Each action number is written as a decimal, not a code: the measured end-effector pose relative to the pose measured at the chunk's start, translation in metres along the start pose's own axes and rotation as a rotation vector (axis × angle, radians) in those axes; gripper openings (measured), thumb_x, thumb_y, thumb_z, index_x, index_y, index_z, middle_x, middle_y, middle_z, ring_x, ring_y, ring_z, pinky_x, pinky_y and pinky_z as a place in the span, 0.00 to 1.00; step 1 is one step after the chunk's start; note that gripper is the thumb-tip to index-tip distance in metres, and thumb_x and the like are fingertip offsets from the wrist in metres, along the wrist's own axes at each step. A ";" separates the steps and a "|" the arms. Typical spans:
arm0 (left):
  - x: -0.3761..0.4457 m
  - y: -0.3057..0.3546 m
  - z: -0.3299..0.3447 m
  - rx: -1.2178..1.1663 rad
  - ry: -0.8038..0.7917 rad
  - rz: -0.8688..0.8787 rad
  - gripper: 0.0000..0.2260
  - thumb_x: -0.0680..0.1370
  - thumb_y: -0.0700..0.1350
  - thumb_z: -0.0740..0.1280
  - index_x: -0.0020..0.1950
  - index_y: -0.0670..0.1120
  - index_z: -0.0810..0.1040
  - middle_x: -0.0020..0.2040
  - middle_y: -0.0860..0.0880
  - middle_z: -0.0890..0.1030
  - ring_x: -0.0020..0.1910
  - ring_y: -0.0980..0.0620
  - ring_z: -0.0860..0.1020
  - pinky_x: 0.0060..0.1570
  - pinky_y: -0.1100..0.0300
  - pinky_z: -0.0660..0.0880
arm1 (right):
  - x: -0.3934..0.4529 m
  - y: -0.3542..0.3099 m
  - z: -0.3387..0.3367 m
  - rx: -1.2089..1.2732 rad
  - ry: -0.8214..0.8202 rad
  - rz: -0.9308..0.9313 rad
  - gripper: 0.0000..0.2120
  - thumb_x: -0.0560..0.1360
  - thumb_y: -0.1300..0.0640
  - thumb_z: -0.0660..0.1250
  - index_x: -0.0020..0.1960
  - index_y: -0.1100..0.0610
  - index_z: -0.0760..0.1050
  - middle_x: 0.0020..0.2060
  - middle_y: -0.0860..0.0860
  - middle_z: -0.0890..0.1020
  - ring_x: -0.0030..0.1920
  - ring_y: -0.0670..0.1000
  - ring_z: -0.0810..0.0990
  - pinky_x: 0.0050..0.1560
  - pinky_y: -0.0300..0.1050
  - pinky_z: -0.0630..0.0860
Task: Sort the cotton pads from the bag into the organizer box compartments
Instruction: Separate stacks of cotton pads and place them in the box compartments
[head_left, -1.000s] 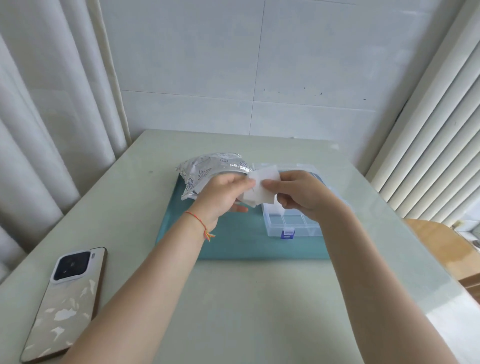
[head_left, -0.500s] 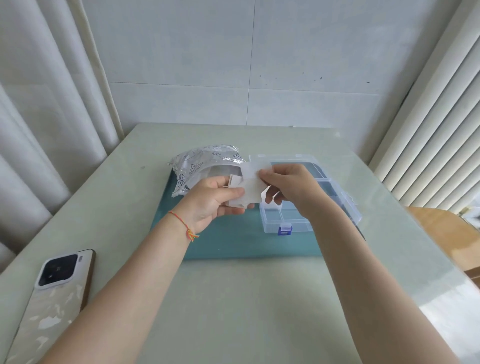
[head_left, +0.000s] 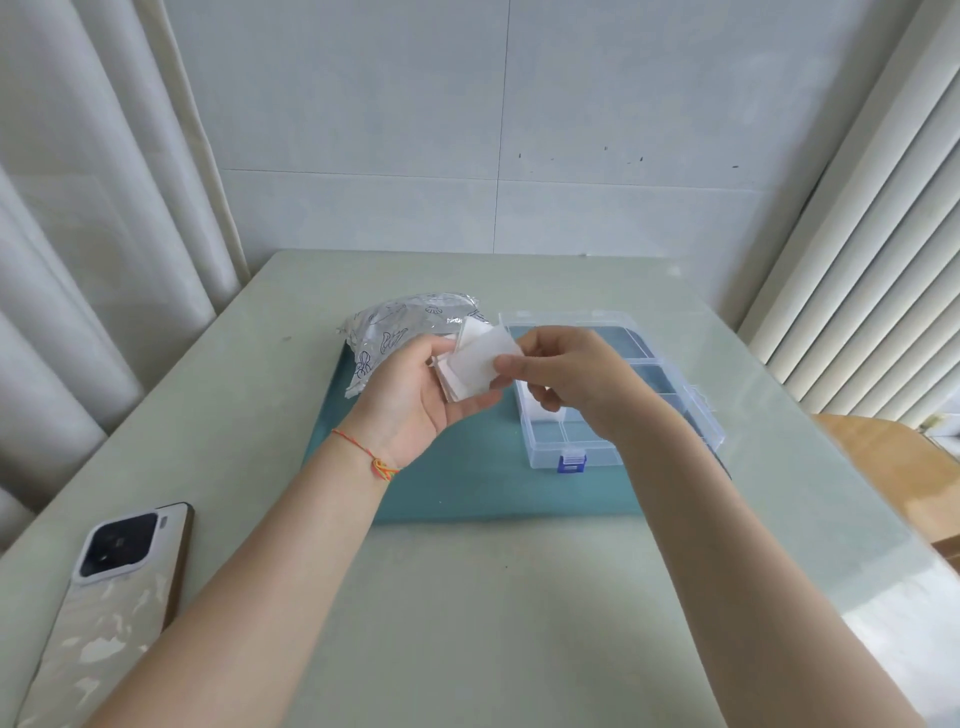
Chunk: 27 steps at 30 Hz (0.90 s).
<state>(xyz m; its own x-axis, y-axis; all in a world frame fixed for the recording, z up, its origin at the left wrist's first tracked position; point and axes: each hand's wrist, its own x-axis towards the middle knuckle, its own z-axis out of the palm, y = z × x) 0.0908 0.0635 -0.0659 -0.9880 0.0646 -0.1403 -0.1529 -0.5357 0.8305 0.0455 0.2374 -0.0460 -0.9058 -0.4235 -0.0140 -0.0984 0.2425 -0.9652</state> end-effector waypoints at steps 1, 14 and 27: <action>0.000 0.000 0.001 -0.002 -0.005 -0.004 0.19 0.82 0.43 0.55 0.67 0.35 0.74 0.60 0.37 0.80 0.50 0.42 0.82 0.47 0.52 0.82 | 0.000 0.001 0.002 -0.007 0.006 0.010 0.08 0.73 0.60 0.74 0.40 0.59 0.75 0.32 0.49 0.83 0.25 0.47 0.66 0.27 0.37 0.65; 0.003 -0.006 0.005 -0.025 0.089 0.116 0.13 0.84 0.38 0.55 0.64 0.35 0.74 0.50 0.38 0.82 0.42 0.46 0.84 0.46 0.53 0.83 | 0.007 0.007 0.018 0.034 0.134 0.060 0.08 0.77 0.55 0.70 0.48 0.59 0.74 0.40 0.54 0.82 0.27 0.48 0.73 0.29 0.41 0.72; 0.009 -0.010 -0.001 0.177 0.347 0.148 0.07 0.82 0.39 0.59 0.56 0.43 0.75 0.53 0.40 0.80 0.45 0.44 0.81 0.33 0.55 0.80 | 0.005 0.003 0.007 0.053 0.183 -0.016 0.05 0.76 0.60 0.71 0.43 0.60 0.77 0.35 0.51 0.82 0.29 0.51 0.77 0.28 0.41 0.73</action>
<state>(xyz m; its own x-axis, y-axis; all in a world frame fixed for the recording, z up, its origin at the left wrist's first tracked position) 0.0833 0.0683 -0.0762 -0.9383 -0.3061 -0.1608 -0.0412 -0.3627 0.9310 0.0440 0.2301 -0.0509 -0.9647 -0.2596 0.0451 -0.0965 0.1888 -0.9773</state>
